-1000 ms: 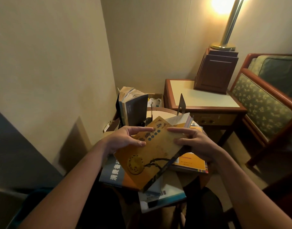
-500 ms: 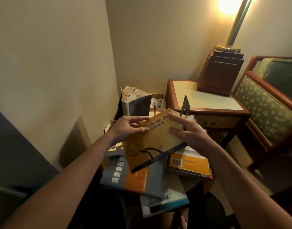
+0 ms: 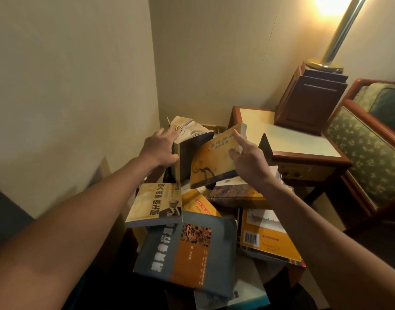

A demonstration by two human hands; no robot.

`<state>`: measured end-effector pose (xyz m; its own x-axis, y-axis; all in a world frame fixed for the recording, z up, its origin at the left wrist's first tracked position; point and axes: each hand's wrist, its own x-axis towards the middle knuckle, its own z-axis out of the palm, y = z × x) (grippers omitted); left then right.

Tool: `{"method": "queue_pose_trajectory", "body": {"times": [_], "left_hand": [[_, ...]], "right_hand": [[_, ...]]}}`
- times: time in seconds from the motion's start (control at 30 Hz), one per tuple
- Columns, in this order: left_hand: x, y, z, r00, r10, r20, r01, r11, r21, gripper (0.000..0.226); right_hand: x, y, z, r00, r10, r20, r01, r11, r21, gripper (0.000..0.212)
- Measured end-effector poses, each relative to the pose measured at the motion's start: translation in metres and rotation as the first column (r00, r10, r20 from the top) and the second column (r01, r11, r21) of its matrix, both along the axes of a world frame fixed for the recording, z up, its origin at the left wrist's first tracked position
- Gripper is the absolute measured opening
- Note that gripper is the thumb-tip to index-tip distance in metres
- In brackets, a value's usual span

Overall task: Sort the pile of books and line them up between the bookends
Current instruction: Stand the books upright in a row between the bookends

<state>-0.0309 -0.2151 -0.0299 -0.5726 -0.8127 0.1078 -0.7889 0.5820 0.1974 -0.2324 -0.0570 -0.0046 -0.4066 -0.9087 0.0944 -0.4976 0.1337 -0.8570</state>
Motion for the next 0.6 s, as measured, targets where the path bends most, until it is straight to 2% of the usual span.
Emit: {"method": "queue_pose_trajectory", "body": {"times": [0.1, 0.17, 0.3, 0.4, 0.6], "left_hand": [[-0.004, -0.015, -0.008, 0.991, -0.046, 0.123, 0.045, 0.999, 0.013, 0.090], [-0.005, -0.018, -0.018, 0.986, -0.066, 0.155, 0.063, 0.998, 0.023, 0.091], [-0.001, -0.019, -0.035, 0.994, -0.070, 0.084, 0.075, 0.995, -0.064, 0.092], [0.001, -0.018, -0.042, 0.996, -0.090, 0.023, 0.092, 0.988, -0.122, 0.085], [-0.001, -0.019, -0.051, 0.988, -0.102, -0.113, 0.084, 0.985, -0.151, 0.065]], "right_hand": [[0.007, -0.032, -0.002, 0.995, -0.019, -0.097, 0.020, 1.000, 0.014, 0.058], [0.012, -0.052, -0.007, 0.989, -0.023, -0.148, 0.027, 0.999, 0.029, 0.059], [0.021, -0.086, -0.021, 0.956, 0.023, -0.291, 0.007, 0.995, 0.102, 0.061], [0.025, -0.108, -0.028, 0.938, 0.078, -0.339, -0.017, 0.984, 0.180, 0.062], [0.037, -0.136, -0.032, 0.937, 0.169, -0.306, -0.096, 0.966, 0.240, 0.062]]}}
